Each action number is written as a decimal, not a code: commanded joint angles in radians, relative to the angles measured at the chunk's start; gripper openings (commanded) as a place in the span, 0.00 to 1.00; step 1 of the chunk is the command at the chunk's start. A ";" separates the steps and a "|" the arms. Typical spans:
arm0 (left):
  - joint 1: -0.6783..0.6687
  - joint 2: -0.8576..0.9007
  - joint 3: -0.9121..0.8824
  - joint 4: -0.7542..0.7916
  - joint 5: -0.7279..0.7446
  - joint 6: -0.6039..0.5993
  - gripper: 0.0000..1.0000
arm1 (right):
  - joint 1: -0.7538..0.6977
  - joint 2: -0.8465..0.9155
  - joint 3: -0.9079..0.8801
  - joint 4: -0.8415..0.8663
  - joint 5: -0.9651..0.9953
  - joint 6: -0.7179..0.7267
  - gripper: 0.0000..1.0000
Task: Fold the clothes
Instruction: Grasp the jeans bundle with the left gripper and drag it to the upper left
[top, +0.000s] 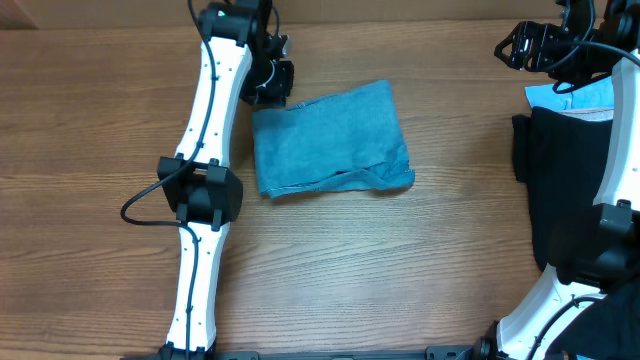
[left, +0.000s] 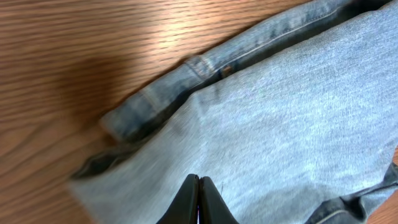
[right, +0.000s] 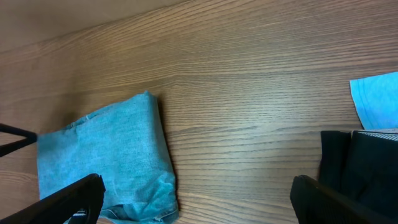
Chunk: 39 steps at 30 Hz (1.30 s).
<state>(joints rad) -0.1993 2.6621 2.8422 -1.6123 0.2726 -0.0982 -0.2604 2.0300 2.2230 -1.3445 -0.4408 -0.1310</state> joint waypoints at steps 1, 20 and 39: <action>0.038 -0.016 -0.071 -0.010 -0.048 -0.024 0.04 | 0.001 -0.003 0.003 0.004 0.000 -0.001 1.00; -0.102 -0.189 0.032 0.128 0.172 -0.138 0.04 | 0.001 -0.003 0.003 0.004 0.000 0.000 1.00; -0.388 0.087 -0.225 0.028 0.144 -0.115 0.04 | 0.001 -0.003 0.003 0.004 0.000 0.000 1.00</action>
<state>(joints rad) -0.6106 2.7396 2.6194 -1.5242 0.5152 -0.2295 -0.2600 2.0300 2.2230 -1.3457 -0.4408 -0.1310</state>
